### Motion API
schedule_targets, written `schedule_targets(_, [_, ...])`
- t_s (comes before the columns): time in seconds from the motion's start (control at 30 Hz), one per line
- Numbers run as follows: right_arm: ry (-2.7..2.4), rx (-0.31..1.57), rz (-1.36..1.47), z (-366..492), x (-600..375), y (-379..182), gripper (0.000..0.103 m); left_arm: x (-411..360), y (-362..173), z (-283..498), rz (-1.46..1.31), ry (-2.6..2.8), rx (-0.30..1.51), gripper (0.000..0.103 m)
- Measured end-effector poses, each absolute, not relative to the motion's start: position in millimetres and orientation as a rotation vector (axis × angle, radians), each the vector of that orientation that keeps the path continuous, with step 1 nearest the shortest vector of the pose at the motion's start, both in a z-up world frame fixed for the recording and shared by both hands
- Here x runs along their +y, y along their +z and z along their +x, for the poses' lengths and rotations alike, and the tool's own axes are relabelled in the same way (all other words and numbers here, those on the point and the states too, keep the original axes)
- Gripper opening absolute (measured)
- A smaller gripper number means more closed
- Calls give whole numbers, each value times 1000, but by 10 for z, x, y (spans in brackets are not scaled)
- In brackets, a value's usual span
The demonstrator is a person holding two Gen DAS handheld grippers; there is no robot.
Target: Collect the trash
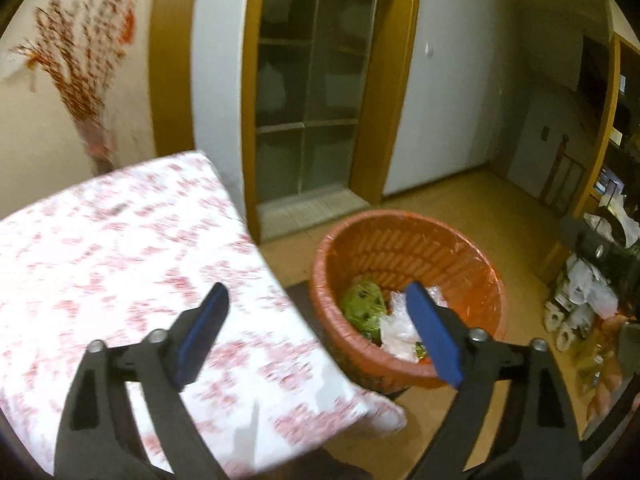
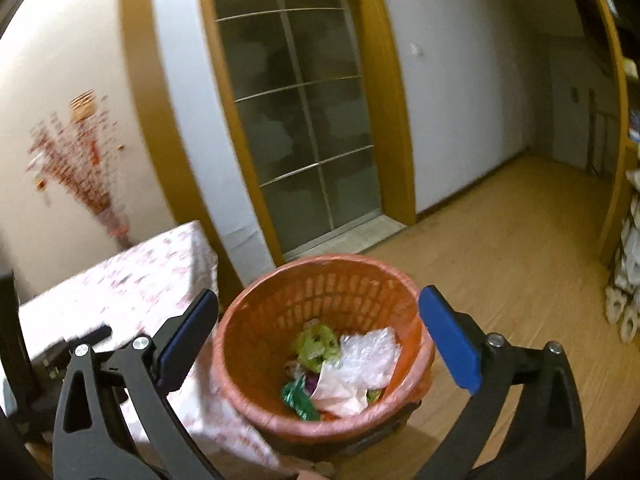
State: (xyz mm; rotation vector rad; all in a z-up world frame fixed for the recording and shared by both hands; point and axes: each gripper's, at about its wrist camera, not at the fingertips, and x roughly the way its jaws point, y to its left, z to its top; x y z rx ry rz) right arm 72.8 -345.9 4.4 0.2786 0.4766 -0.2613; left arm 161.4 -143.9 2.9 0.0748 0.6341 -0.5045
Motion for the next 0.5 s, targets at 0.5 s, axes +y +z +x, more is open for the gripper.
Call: schedule_targets(0.5, [-239,430,231,79,-2734,35,99,-592,225,628,72,-267,447,99])
